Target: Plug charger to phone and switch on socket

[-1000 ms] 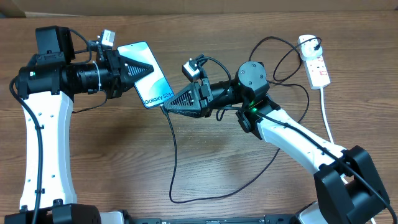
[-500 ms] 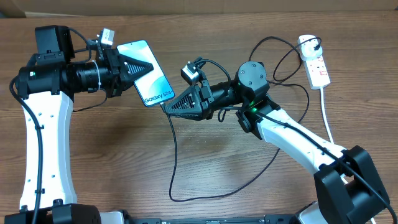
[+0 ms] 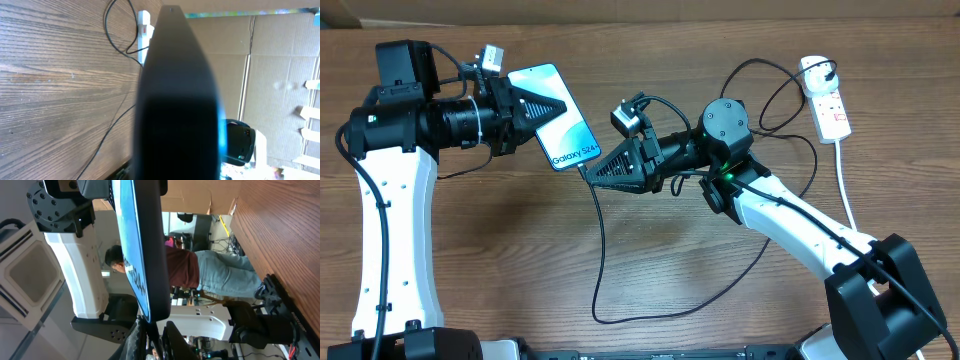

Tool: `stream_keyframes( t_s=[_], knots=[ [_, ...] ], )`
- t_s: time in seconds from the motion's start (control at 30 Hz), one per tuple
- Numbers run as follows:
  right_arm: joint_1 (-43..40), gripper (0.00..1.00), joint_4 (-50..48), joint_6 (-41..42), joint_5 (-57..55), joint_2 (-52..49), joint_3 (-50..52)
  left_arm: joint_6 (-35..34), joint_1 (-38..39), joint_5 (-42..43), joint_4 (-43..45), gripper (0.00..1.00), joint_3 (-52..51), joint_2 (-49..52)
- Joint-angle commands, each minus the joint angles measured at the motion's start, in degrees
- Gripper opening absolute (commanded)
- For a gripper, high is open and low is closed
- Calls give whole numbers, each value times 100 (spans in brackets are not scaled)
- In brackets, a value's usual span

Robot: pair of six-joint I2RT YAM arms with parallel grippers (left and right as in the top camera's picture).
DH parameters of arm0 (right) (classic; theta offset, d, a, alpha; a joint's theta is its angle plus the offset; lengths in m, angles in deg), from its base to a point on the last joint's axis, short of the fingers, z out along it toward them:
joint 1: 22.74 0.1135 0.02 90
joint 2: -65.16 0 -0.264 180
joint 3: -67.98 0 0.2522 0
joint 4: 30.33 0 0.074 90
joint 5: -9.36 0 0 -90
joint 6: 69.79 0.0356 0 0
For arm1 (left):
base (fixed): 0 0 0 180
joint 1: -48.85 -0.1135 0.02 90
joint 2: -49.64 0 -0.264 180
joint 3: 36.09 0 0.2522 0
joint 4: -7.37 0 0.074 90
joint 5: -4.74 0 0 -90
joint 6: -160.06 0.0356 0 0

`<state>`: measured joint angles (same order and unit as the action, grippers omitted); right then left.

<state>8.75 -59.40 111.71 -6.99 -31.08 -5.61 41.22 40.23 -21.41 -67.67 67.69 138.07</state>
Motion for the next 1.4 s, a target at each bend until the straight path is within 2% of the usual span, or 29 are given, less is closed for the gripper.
stream_keyframes(
  t_s=[0.0,0.43,0.7,0.87,1.03,1.37],
  knots=[
    [-35,11,-37,39,-13,87,-66,-98,39,201,17,4,44,-35],
    [-31,10,-39,197,-136,87,-66,-96,125,192,2,4,44,-35],
    [-31,4,-39,221,-153,87,-66,-98,153,109,2,4,44,-35],
    [-31,4,-39,302,-203,87,-66,-96,153,118,-4,4,44,-35],
    [-33,4,-39,146,-262,87,-66,-96,153,485,-20,4,44,-35],
    [-48,4,-37,-103,-201,87,-66,79,153,503,-356,4,44,-35]
  ],
)
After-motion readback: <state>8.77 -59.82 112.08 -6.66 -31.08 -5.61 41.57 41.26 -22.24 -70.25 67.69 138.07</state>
